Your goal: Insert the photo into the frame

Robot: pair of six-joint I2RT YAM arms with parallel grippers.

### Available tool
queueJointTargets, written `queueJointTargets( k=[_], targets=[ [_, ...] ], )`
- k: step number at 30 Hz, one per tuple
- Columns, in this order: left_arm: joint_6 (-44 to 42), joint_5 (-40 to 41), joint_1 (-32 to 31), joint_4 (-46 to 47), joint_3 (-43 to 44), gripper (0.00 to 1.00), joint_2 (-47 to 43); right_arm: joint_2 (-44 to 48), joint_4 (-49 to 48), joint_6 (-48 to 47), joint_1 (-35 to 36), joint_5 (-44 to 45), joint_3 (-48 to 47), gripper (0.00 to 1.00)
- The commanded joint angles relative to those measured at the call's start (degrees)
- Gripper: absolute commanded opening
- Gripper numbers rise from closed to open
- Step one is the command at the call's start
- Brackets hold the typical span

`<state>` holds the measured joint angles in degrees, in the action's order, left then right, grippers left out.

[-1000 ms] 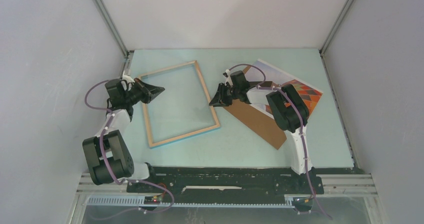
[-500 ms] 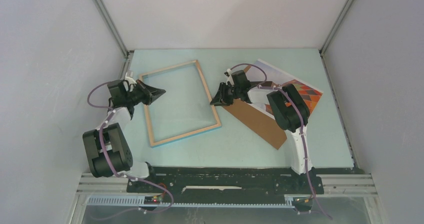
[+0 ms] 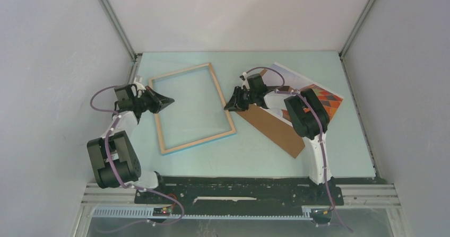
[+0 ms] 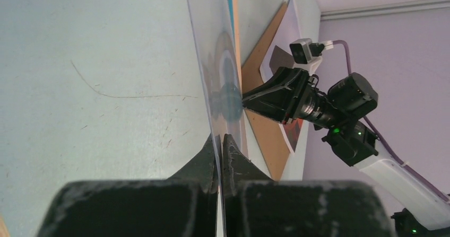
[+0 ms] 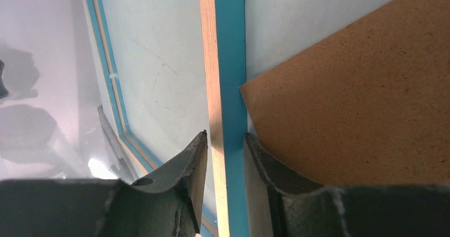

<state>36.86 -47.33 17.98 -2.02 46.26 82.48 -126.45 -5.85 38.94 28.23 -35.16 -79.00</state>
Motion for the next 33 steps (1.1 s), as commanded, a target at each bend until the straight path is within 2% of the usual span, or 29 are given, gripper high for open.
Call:
queueJointTargets(
  k=[1, 23, 33],
  targets=[
    [-3.8, 0.0, -1.4, -3.5, 0.8, 0.0, -3.0, -0.4, -2.4, 0.8, 0.7, -1.9, -0.4, 0.38],
    [0.2, -2.6, -2.2, -0.3, 0.5, 0.0, -9.5, -0.3, -3.1, 1.1, 0.5, -2.0, 0.0, 0.43],
    [1.2, -3.7, -2.9, 1.3, 1.1, 0.0, -8.6, -0.4, -3.1, 1.3, 0.3, -2.1, 0.0, 0.43]
  ],
)
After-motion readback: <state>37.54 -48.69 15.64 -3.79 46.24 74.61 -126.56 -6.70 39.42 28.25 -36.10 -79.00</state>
